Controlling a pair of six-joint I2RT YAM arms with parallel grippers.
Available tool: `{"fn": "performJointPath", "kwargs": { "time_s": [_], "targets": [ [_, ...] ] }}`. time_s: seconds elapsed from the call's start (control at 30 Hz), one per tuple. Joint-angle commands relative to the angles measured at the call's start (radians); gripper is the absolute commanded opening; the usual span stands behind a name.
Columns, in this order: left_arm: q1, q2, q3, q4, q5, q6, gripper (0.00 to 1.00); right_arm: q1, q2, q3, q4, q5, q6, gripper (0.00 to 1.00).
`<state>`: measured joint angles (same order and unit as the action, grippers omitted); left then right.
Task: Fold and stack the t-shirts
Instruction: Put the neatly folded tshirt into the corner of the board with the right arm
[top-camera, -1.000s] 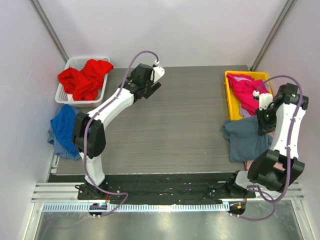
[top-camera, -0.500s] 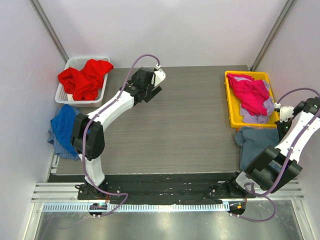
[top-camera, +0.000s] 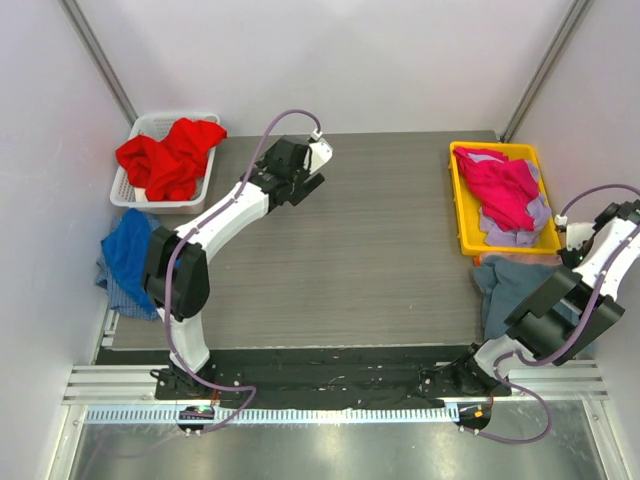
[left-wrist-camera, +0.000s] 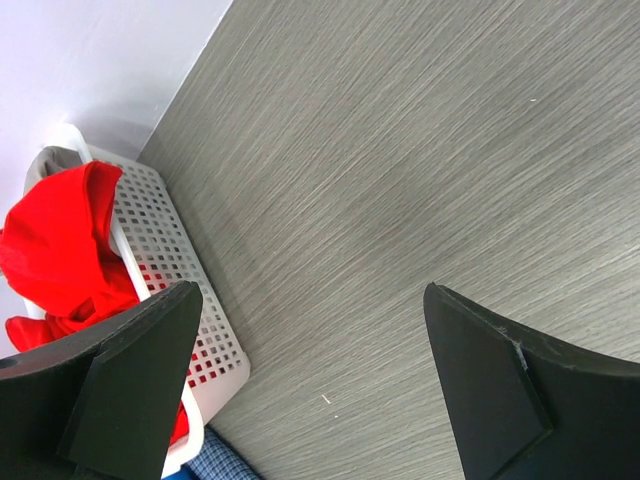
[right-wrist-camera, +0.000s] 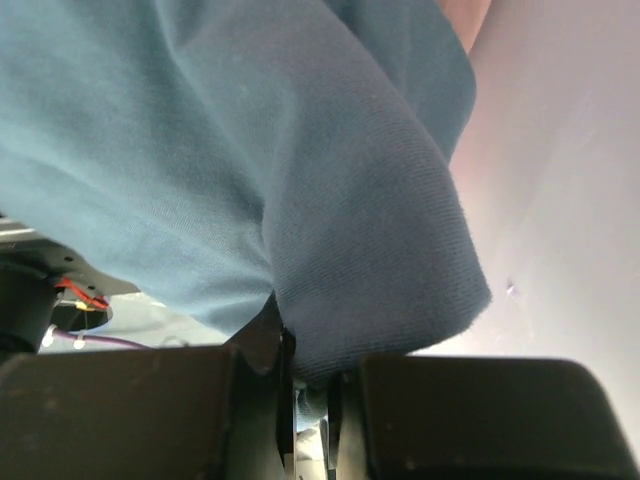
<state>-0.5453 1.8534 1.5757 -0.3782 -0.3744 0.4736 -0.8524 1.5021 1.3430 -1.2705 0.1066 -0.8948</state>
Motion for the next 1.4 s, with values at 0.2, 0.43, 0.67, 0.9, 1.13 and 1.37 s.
{"fn": "performJointPath", "kwargs": {
  "time_s": [0.2, 0.43, 0.67, 0.9, 1.13, 1.37],
  "targets": [
    [-0.022, 0.003, 0.012, 0.024, -0.009, -0.012, 0.98, -0.004, 0.084, 0.134, 0.075, 0.05, 0.017, 0.01],
    [-0.025, 0.007, 0.007, 0.024, -0.017, -0.01, 0.99, 0.01, 0.101, 0.087, 0.126, 0.054, 0.02, 0.2],
    [-0.025, -0.005, -0.025, 0.032, -0.017, -0.007, 0.99, 0.013, 0.041, 0.039, 0.174, 0.028, 0.014, 0.59],
    [-0.025, -0.088, -0.088, 0.055, 0.0, -0.05, 0.99, 0.035, -0.103, 0.105, 0.157, -0.129, 0.013, 0.8],
    [-0.024, -0.235, -0.161, 0.013, -0.066, -0.151, 1.0, 0.199, -0.304, 0.127, 0.216, -0.297, 0.138, 1.0],
    [0.01, -0.439, -0.296, -0.01, -0.08, -0.257, 1.0, 0.524, -0.307, 0.143, 0.345, -0.358, 0.525, 1.0]
  ]
}}
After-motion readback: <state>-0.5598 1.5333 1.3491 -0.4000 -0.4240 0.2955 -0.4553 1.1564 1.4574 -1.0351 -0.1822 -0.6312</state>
